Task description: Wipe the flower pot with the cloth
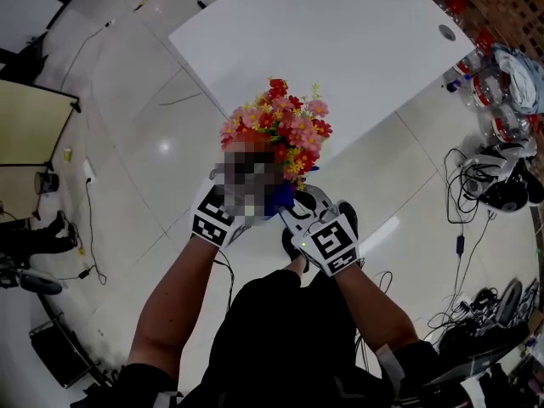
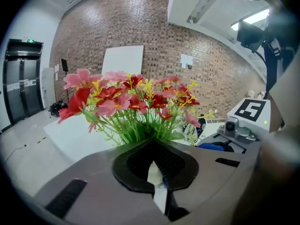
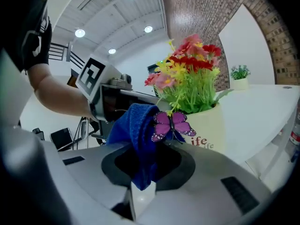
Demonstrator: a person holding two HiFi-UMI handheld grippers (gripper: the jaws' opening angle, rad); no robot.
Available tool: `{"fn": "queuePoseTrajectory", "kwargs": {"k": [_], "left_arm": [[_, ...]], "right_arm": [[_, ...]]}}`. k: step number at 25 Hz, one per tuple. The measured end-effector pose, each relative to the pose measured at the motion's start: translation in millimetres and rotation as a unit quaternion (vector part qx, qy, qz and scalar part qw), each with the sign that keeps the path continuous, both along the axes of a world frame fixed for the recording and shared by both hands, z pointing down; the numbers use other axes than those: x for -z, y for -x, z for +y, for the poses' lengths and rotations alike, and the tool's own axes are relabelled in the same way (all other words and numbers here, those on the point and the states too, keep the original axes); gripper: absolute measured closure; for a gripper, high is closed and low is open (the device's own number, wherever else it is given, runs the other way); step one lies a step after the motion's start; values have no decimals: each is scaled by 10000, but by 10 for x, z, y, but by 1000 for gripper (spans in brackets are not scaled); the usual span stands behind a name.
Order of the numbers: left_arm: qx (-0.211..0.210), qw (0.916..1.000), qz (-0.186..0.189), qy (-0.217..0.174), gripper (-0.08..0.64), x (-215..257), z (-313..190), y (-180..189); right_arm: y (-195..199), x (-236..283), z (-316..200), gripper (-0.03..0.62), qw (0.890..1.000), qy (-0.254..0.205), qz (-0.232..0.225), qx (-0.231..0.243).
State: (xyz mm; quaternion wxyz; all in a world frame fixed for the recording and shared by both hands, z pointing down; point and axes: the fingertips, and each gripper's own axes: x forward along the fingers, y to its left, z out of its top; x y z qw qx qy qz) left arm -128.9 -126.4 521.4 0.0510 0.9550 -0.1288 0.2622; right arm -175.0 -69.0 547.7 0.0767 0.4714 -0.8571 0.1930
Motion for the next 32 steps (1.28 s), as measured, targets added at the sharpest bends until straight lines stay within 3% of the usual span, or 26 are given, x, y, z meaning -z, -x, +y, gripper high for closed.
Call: {"fn": "queuePoseTrajectory", "kwargs": {"k": [14, 21, 27, 32], "left_arm": [[101, 9999, 13, 71, 559, 8, -7, -12], [359, 9993, -74, 15, 560, -17, -8, -13], [742, 9971, -190, 1, 560, -15, -31, -19], [1080, 9938, -262, -56, 560, -25, -61, -33]], "right_arm": [[-1263, 8, -218, 548, 9953, 5, -97, -964], [-1582, 3, -451, 548, 9965, 93, 9, -828], [-1569, -25, -669, 548, 9992, 295, 28, -274], [-1875, 96, -745, 548, 9995, 281, -45, -124]]}}
